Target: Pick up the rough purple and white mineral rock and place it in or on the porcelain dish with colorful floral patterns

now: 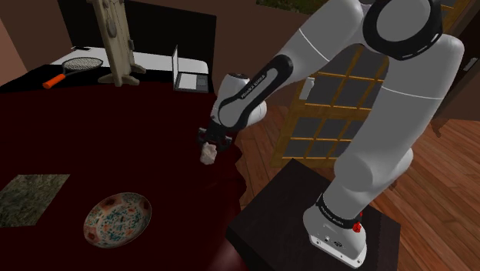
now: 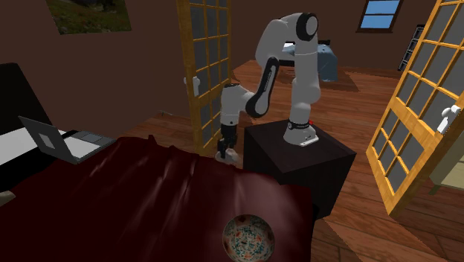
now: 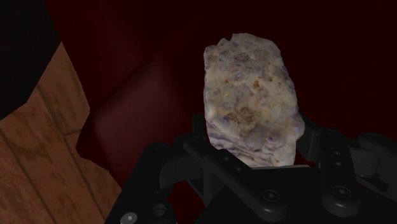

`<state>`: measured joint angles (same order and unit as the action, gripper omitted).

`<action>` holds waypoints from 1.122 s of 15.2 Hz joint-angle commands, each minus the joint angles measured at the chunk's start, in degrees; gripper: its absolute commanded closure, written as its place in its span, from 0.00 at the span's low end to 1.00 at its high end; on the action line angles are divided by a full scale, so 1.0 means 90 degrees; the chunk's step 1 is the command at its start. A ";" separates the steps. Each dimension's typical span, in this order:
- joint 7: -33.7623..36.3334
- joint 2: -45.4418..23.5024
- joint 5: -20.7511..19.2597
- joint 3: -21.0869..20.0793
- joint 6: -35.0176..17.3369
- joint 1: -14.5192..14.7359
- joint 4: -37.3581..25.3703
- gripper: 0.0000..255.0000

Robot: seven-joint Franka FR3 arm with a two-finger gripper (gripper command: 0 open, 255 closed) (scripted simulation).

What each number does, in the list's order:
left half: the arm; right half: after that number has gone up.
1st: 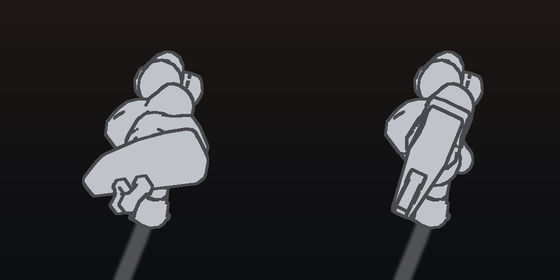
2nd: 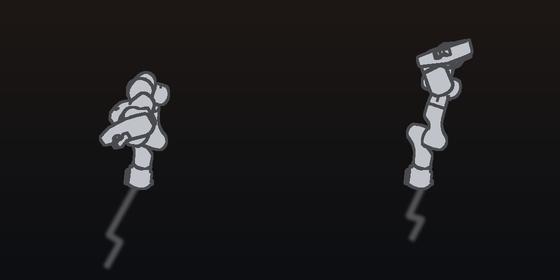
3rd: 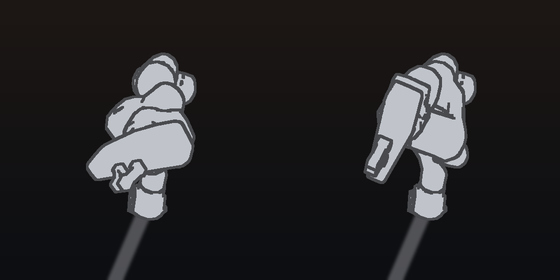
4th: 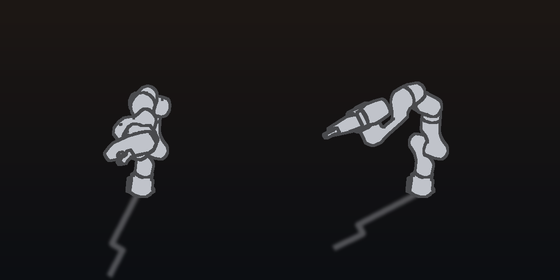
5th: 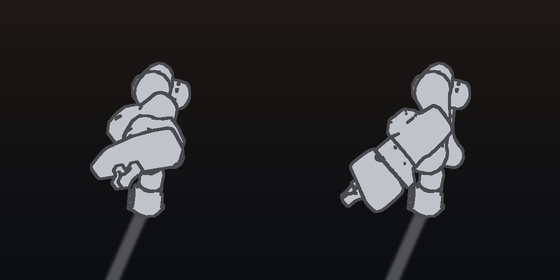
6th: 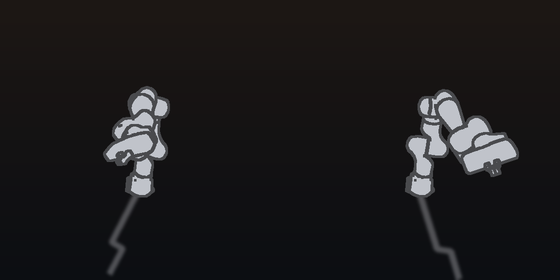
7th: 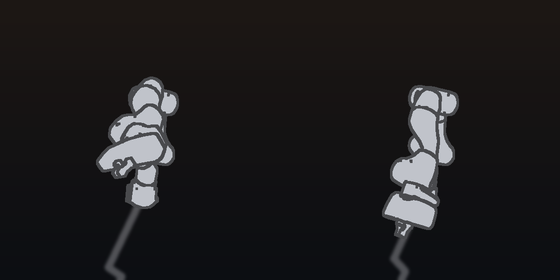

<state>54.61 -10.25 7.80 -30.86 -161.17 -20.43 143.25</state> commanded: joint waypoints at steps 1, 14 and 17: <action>0.0512 -0.0047 -0.0227 0.0017 0.0018 0.0311 -0.0108 1.00; 0.3685 -0.1098 -0.1929 0.0647 0.0499 0.2734 -0.1762 1.00; 0.4226 -0.1423 -0.2191 0.0786 0.0725 0.3255 -0.2318 1.00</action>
<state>91.11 -21.83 -11.09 -24.27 -155.48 7.39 124.46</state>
